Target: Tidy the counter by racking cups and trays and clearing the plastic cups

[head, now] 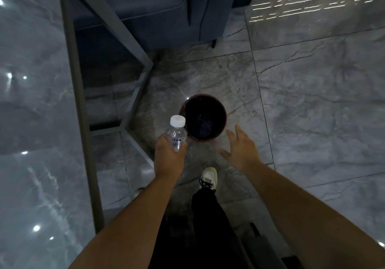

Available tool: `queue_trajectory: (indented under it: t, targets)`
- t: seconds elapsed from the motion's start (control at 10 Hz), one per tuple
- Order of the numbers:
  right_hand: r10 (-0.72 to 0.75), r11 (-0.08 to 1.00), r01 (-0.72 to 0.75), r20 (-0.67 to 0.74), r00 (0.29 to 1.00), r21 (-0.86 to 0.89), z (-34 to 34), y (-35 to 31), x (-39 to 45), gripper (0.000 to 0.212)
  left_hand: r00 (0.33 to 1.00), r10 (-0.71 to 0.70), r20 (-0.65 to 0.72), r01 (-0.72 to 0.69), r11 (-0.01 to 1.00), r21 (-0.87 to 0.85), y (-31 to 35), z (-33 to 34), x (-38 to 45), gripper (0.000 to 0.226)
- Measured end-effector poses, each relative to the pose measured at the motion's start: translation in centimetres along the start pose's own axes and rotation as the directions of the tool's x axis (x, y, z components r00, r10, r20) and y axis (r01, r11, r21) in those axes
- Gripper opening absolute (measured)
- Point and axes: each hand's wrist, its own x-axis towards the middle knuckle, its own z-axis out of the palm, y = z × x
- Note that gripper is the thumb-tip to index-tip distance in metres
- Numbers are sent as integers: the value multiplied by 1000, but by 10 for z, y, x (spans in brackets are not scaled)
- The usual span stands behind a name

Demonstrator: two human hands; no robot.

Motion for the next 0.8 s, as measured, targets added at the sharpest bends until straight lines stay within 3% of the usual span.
queue_trajectory:
  t: [0.2,0.4,0.6,0.7,0.8]
  targets:
    - [-77,989,75,-8,997,-124,8,11,-26,67,985,-43,164,11,981,191,3,20,15,34]
    - [-136,973,144,52,989,-181,14,28,-33,59,965,-65,255,-35,930,367,38,65,52,52]
    - [-137,975,147,69,988,-169,16,42,-37,56,955,-99,280,-16,925,380,51,88,74,75]
    - [-120,973,135,88,989,-186,11,41,-40,56,952,-52,301,-111,860,498,42,73,59,81]
    - [-142,972,154,78,987,-176,3,29,-46,58,928,57,368,-302,694,654,24,51,29,76]
